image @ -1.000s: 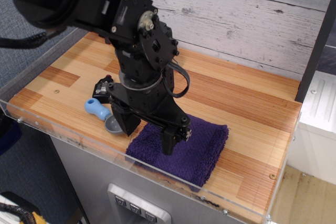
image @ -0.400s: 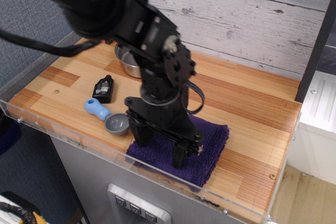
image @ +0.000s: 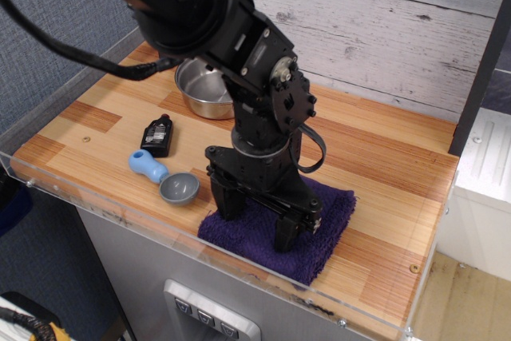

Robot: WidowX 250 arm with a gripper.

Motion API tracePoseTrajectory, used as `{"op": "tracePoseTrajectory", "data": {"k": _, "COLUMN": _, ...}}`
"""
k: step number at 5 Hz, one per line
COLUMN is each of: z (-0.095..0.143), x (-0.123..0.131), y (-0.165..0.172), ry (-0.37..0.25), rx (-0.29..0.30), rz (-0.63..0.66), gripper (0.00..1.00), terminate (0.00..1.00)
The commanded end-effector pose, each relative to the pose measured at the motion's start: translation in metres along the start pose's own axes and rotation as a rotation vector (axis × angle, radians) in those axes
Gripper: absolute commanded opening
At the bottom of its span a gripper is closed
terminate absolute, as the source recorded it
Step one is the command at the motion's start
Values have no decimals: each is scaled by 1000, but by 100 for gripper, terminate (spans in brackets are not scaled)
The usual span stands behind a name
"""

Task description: Move the cloth to the right of the pot.

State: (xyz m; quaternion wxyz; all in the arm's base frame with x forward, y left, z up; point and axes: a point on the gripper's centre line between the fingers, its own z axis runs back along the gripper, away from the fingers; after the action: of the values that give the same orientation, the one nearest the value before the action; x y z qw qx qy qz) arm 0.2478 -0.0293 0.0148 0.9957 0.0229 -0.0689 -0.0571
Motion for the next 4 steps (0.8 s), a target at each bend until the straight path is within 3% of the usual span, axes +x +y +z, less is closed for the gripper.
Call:
{"op": "tracePoseTrajectory", "data": {"k": 1, "z": -8, "x": 17, "y": 9, "ry": 0, "rx": 13, "rz": 45, "gripper": 100, "terminate": 0}}
{"op": "tracePoseTrajectory", "data": {"k": 4, "z": -5, "x": 94, "y": -6, "ry": -38, "rx": 13, "rz": 67, "gripper": 100, "terminate": 0}}
